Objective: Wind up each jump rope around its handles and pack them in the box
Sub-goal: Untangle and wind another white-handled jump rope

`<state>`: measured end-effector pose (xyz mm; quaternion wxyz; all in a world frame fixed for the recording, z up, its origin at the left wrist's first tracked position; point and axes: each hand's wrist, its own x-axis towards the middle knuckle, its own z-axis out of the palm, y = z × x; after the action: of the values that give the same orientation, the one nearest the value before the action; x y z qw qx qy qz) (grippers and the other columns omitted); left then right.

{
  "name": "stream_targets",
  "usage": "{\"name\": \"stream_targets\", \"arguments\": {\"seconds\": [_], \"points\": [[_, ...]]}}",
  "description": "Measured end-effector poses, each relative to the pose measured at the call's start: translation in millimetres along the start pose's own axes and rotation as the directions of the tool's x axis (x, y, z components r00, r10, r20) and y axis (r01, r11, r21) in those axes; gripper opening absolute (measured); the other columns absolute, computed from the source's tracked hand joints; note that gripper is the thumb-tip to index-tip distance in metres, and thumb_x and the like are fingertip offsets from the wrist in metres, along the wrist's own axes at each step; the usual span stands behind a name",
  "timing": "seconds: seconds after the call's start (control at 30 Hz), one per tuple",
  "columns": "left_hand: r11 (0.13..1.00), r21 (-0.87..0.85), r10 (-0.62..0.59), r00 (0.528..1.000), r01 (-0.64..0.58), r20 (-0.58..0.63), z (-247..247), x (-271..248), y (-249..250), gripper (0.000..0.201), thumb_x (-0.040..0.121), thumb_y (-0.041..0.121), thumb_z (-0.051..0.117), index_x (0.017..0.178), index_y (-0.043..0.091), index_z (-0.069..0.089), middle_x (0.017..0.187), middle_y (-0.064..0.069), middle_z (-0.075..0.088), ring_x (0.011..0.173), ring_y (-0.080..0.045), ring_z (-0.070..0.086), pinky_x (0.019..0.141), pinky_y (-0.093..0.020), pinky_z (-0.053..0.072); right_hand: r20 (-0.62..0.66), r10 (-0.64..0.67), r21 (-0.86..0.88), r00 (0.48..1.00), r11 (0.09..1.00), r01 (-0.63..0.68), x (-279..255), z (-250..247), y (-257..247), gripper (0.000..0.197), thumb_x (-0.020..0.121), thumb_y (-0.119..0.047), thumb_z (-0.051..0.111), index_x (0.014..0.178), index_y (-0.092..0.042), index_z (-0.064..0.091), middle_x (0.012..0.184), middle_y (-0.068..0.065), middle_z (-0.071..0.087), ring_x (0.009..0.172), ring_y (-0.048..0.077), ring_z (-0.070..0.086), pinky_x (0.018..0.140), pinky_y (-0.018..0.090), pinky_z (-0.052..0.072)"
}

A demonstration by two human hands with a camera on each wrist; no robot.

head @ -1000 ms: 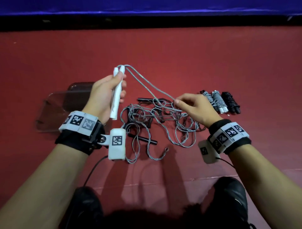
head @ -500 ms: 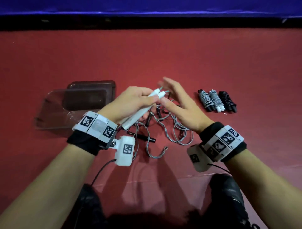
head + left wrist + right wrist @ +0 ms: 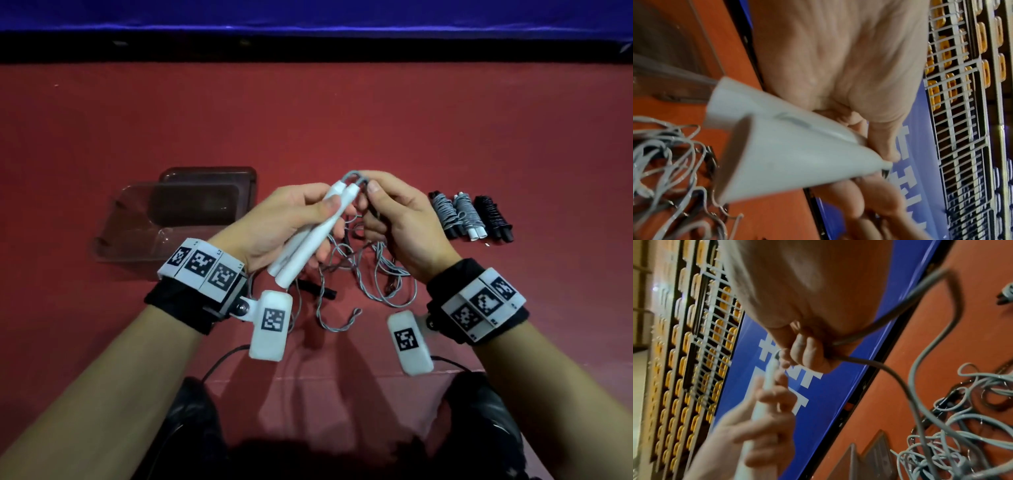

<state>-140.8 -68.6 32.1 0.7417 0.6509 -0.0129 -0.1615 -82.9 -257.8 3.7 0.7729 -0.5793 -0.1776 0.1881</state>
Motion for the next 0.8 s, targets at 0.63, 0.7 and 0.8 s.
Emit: {"name": "stream_targets", "arguments": {"seconds": [0.63, 0.7, 0.8], "points": [[0.988, -0.154, 0.011, 0.995, -0.026, -0.098, 18.9, 8.5, -25.4, 0.019, 0.103, 0.018, 0.057, 0.104, 0.016, 0.038, 0.077, -0.018, 0.061, 0.045, -0.019, 0.045, 0.041, -0.023, 0.038, -0.095, 0.136, 0.142, 0.986, 0.982, -0.121, -11.2, 4.2, 31.2, 0.022, 0.097, 0.011, 0.045, 0.107, 0.002, 0.063, 0.068, 0.009, 0.059, 0.059, 0.017, 0.047, 0.047, 0.021, 0.038], [0.987, -0.156, 0.003, 0.992, -0.024, -0.13, 21.0, 9.7, -26.4, 0.02, 0.103, 0.017, 0.058, 0.104, 0.015, 0.038, 0.076, -0.02, 0.062, 0.044, -0.018, 0.044, 0.04, -0.023, 0.037, -0.07, 0.106, 0.113, 0.992, 0.989, -0.098, -11.1, 5.7, 34.8, 0.019, 0.097, 0.009, 0.049, 0.103, 0.003, 0.066, 0.067, 0.007, 0.057, 0.063, 0.023, 0.047, 0.049, 0.022, 0.038], [0.987, -0.161, -0.029, 0.972, -0.009, -0.232, 20.8, 12.3, -31.2, 0.024, 0.102, 0.02, 0.061, 0.11, 0.014, 0.038, 0.073, -0.019, 0.065, 0.042, -0.018, 0.044, 0.038, -0.022, 0.036, -0.065, 0.115, 0.032, 0.991, 0.993, -0.113, -9.3, 5.6, 35.2, 0.016, 0.099, 0.003, 0.054, 0.105, 0.005, 0.068, 0.066, 0.006, 0.05, 0.061, 0.017, 0.042, 0.046, 0.02, 0.031]]}}
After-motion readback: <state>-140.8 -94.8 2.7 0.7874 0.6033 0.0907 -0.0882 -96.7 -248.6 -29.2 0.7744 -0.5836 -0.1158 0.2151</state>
